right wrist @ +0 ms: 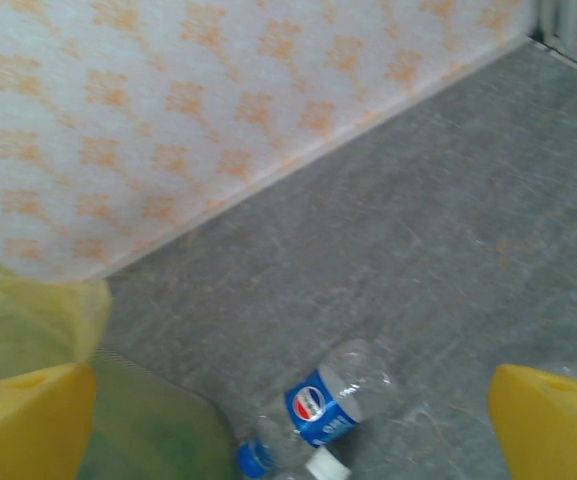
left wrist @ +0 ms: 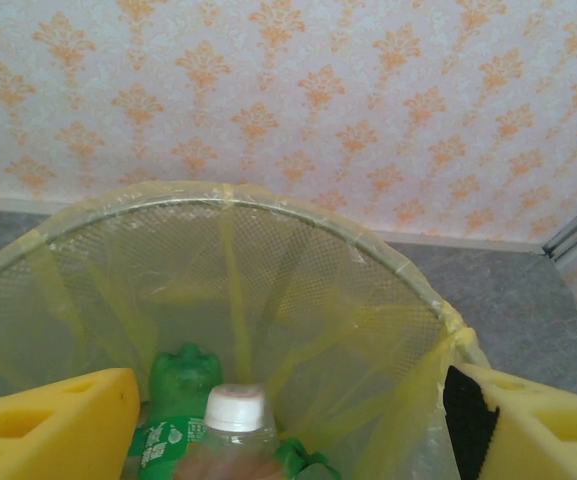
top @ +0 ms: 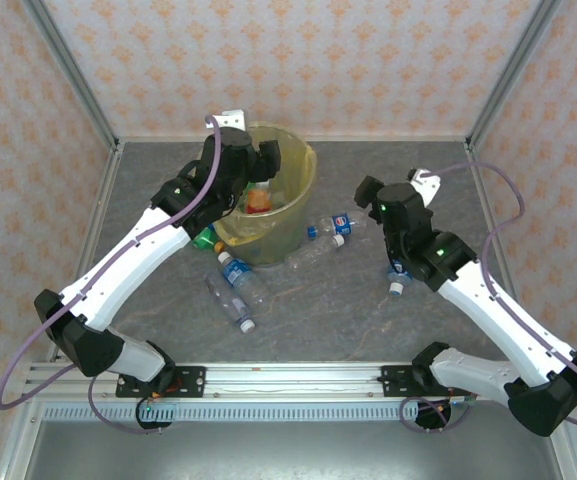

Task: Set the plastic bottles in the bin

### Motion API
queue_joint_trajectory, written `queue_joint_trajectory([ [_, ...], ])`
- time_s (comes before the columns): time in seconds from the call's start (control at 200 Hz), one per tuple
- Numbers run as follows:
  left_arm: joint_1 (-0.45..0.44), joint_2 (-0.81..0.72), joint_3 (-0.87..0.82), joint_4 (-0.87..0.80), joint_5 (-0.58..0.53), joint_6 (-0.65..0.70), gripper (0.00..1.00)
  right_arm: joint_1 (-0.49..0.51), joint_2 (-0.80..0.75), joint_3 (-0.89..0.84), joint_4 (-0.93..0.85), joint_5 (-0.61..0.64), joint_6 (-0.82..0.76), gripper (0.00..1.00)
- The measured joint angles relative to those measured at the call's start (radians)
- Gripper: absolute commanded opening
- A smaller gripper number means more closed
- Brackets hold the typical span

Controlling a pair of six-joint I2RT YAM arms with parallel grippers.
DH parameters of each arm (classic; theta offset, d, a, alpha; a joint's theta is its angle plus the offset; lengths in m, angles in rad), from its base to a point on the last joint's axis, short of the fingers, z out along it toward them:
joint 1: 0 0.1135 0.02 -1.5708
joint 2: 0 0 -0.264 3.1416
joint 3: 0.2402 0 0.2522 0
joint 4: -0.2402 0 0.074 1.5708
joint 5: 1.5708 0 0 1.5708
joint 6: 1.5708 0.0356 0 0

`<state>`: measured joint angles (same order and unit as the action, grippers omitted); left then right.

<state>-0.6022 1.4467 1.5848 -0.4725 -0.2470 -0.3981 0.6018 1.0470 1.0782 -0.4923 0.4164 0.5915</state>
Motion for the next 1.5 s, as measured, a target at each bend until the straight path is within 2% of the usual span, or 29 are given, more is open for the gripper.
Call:
queue_joint_trajectory([
  [0.195,0.000,0.000,0.002,0.008,0.032,0.002,0.99,-0.069,0.000,-0.065,-0.043,-0.013,0.028,1.00],
  [0.415,0.000,-0.003,0.002,0.014,0.058,0.004,0.99,-0.214,0.019,-0.139,-0.055,-0.100,0.044,1.00],
  [0.951,0.000,-0.058,-0.017,0.014,0.060,-0.001,0.99,-0.455,0.202,-0.258,-0.052,-0.334,-0.016,1.00],
  [1.106,0.000,-0.080,-0.031,0.013,0.056,-0.005,0.99,-0.486,0.262,-0.283,-0.039,-0.396,-0.040,0.98],
  [1.497,0.000,-0.104,-0.043,0.013,0.048,-0.020,0.99,-0.501,0.360,-0.304,0.020,-0.510,-0.096,0.84],
])
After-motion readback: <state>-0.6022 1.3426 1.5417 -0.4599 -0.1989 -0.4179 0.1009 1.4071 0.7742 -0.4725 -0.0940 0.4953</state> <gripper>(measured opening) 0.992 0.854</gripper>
